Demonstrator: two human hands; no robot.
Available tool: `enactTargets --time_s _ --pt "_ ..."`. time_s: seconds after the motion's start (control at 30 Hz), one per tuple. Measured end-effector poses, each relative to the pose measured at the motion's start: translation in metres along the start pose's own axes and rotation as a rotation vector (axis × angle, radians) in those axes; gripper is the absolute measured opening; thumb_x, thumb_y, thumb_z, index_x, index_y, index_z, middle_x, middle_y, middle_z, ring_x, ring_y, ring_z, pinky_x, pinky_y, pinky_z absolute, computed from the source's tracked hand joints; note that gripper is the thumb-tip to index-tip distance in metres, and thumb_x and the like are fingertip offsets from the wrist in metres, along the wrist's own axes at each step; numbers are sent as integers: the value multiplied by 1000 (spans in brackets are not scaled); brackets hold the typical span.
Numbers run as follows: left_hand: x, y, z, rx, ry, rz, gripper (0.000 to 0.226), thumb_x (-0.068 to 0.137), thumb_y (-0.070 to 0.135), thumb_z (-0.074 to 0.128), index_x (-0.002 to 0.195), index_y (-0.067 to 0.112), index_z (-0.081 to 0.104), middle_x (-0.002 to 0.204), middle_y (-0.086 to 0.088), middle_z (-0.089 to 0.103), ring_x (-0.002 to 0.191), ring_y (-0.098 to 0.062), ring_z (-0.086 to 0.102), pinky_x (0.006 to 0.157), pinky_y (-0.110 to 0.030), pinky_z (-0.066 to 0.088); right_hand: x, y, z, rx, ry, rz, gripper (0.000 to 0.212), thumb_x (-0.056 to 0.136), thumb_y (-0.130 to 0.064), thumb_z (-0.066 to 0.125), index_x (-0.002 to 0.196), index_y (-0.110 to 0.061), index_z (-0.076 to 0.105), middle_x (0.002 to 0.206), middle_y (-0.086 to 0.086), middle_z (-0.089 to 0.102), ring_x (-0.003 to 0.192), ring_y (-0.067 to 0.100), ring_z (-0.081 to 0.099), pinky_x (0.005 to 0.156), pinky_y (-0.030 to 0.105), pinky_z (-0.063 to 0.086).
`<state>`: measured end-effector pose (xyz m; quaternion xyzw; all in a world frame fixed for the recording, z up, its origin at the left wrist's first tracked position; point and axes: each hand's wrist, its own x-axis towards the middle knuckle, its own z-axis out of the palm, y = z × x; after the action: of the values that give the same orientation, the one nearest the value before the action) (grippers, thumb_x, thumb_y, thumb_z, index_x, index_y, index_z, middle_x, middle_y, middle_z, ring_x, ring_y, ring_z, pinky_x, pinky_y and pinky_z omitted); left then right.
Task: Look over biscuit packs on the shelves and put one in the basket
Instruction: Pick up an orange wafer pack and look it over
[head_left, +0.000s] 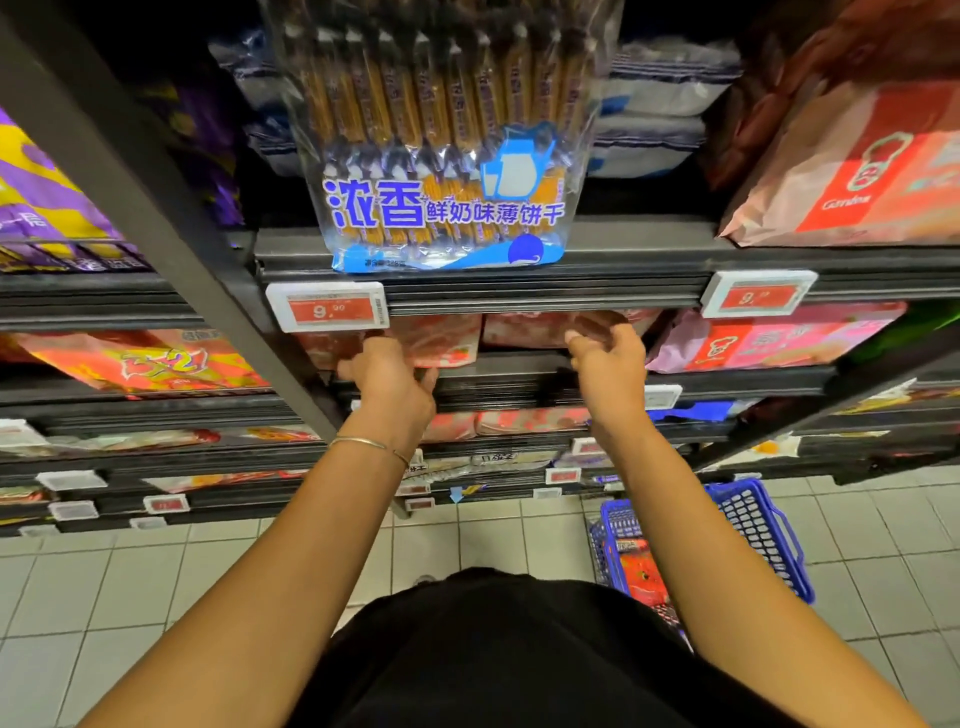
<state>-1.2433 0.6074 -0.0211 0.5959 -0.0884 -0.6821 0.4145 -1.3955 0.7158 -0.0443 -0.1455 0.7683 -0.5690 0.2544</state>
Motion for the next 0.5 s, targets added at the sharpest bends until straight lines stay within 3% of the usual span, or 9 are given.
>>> enactTargets --time_s 0.03,0.1,0.13,0.23,0.27,0.33,0.4,0.5 --pt "-5 -7 -1 6 13 13 23 101 15 41 118 24 53 121 -3 64 111 -21 63 101 -48 52 4 0 -9 14 28 -2 17 98 -11 65 112 -5 56 86 -1 61 81 15 55 85 32 47" --pt "-14 -24 -2 66 22 42 5 102 30 47 99 28 51 99 3 60 92 -14 60 83 -38 51 11 0 -24 25 67 -11 21 99 -9 63 119 -3 59 104 6 66 98 22 61 98 38 50" --pt "-17 -35 -3 106 13 54 10 104 36 50 99 26 52 94 3 59 89 -15 60 77 -36 50 14 0 -30 33 79 -2 21 100 -10 63 120 -6 58 109 6 66 104 25 62 103 40 50" --pt "-27 -66 0 370 -134 241 6 106 23 56 106 18 60 104 -2 66 107 -24 66 92 -44 53 19 5 -45 45 69 51 21 100 -16 65 118 -17 53 118 12 64 112 31 61 107 45 48" --pt "-29 -74 3 461 -189 351 3 105 16 57 104 16 61 105 -5 65 105 -24 65 94 -43 53 19 8 -49 46 46 56 21 100 -17 65 116 -19 52 121 13 63 113 31 61 107 45 48" --pt "-31 -82 11 579 -266 509 7 105 15 59 99 14 55 94 -5 57 87 -19 55 84 -39 49 19 13 -55 41 -3 46 25 100 -19 66 118 -22 50 125 7 62 116 26 59 106 41 47" --pt "-35 -81 20 631 -310 565 14 105 21 58 94 18 51 91 -3 54 84 -17 52 81 -37 48 22 15 -59 40 -50 40 33 100 -20 67 128 -21 48 131 1 57 121 20 54 106 37 44" --pt "-34 -84 32 758 -356 524 13 106 33 54 102 21 50 103 -1 55 97 -19 54 90 -43 47 30 12 -66 74 -108 99 43 99 -22 68 135 -11 46 137 8 57 126 26 56 109 41 46"
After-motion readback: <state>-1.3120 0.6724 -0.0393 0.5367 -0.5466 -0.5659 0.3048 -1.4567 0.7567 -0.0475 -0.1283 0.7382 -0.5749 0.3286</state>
